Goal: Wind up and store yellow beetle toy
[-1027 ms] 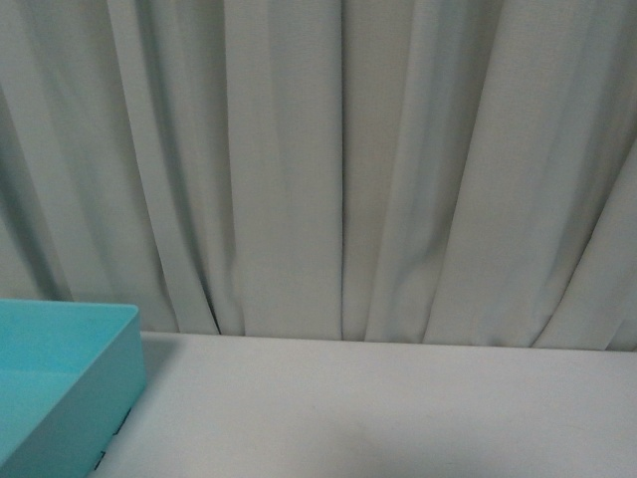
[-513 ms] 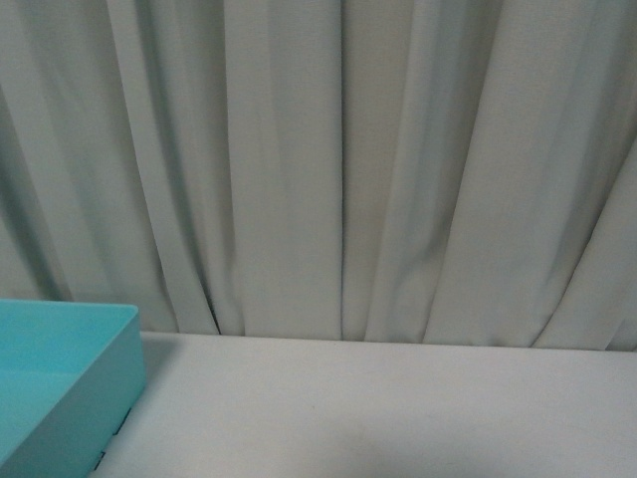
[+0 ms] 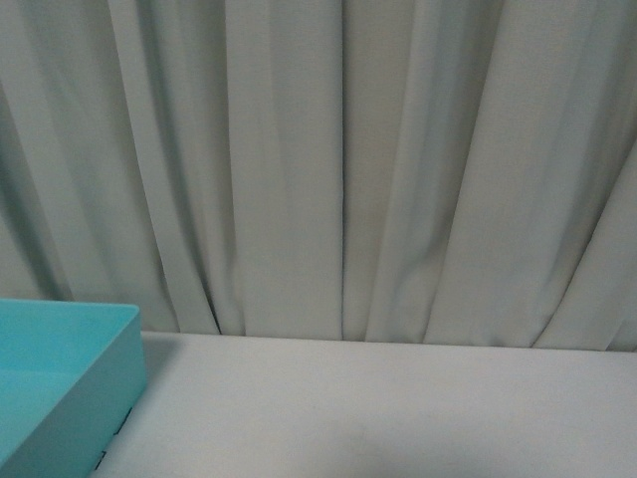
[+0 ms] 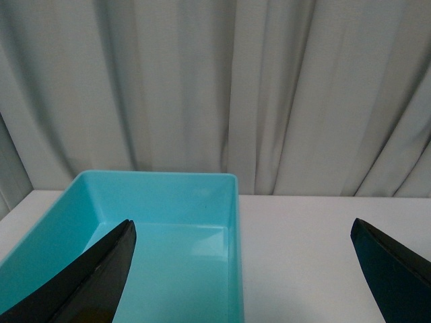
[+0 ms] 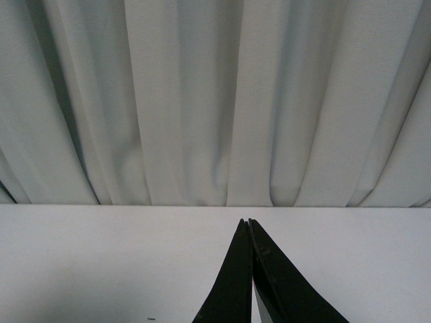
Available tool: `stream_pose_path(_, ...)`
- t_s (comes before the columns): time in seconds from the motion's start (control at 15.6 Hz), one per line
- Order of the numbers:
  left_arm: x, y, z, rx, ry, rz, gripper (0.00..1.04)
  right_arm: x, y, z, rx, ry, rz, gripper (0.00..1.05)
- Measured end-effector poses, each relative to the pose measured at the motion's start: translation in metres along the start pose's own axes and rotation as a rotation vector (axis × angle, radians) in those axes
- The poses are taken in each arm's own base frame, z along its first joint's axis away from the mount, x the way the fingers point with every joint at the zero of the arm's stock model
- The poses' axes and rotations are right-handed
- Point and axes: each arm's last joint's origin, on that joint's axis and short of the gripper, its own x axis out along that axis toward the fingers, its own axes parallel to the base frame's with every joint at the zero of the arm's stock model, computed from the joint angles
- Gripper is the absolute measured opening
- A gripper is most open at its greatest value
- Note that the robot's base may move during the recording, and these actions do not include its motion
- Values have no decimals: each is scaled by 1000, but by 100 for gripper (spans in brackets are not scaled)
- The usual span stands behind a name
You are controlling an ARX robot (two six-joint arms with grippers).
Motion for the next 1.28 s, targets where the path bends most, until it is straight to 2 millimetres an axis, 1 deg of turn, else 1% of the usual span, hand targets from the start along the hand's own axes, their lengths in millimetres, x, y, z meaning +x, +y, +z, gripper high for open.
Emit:
stream_pose_path(0.06,0,0,0,0,0,0,98,-5,0,0,0,-2,0,2)
stream_pose_path(0.26,0,0,0,0,0,0,98,-8,0,-1,0,4,0,2)
stream_pose_path(0.32,0,0,0,0,0,0,98,-13,0,-5,0,45,0,2)
stream_pose_path(0.39,0,0,0,0,1,0,98,-18,0,-3,0,1,-1,2)
stream_pose_path(0.45,0,0,0,0,1,0,98,-18,0,-1,0,-13,-2,2)
stream_pose_path(0.51,0,0,0,0,-1,1,98,-18,0,-4,0,15,-3,2)
stream_pose_path(0.58,0,0,0,0,-1,0,98,-18,0,-3,0,6,-3,2)
stream_pose_path(0.64,0,0,0,0,-1,0,98,-18,0,-3,0,4,-4,4)
stream_pose_path(0.77,0,0,0,0,-1,0,98,-18,0,-3,0,5,-3,29)
stream_pose_path(0.96,0,0,0,0,-1,0,98,-18,0,-3,0,5,-3,63)
stream_pose_path(1.09,0,0,0,0,-1,0,98,-18,0,-3,0,5,-3,88)
stream_pose_path(1.16,0,0,0,0,-1,0,98,-18,0,-3,0,5,-3,99)
stream_pose_path(1.28,0,0,0,0,-1,0,98,-18,0,-3,0,5,-3,98)
